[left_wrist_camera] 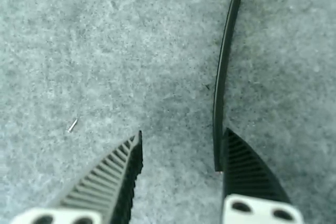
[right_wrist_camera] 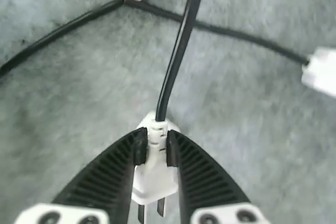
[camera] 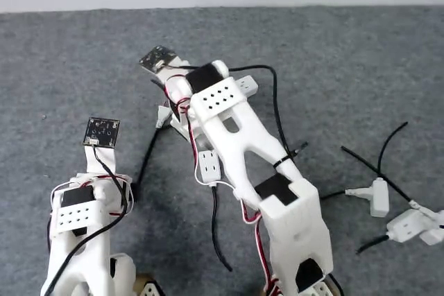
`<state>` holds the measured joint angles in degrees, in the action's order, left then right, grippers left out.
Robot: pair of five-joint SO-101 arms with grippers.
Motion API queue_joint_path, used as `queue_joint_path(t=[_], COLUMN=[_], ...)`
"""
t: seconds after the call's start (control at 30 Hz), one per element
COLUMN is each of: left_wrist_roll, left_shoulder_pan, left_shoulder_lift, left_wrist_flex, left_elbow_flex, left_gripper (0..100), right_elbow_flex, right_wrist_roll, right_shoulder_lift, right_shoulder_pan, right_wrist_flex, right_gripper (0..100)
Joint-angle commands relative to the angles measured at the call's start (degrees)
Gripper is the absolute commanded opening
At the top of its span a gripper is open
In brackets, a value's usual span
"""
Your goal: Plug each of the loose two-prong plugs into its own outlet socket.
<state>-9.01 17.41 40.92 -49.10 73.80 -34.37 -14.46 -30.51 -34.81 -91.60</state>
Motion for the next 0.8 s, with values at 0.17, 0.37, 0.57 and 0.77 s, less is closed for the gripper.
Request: queue_joint_path(t=[0.17,0.37,0.57,0.77], left_wrist_roll=[-0.44,0.0,8.18,16.62], left_shoulder_pan=[0.09,-1.49,-13.27,-21.71], left_shoulder_lift=[-0.09,-0.09,-0.44,-0.62], left_wrist_flex=[-0.53,-0.62,-6.68,-15.65], left_elbow_flex=[-2.15,-2.15,-4.35,-14.55], left_gripper=[23,23,23,24], right_elbow_flex=[9.23,30.77,60.57,75.34], right_wrist_roll=[1.14,-1.49,-0.53,2.73], right_shoulder_lift=[18.77,37.76,52.35,57.1], right_shoulder_pan=[5.05,10.77,17.36,24.75], right_wrist_flex=[-5.85,-0.92,16.31,25.19], right_gripper=[0.8,0.8,0.8,0.8])
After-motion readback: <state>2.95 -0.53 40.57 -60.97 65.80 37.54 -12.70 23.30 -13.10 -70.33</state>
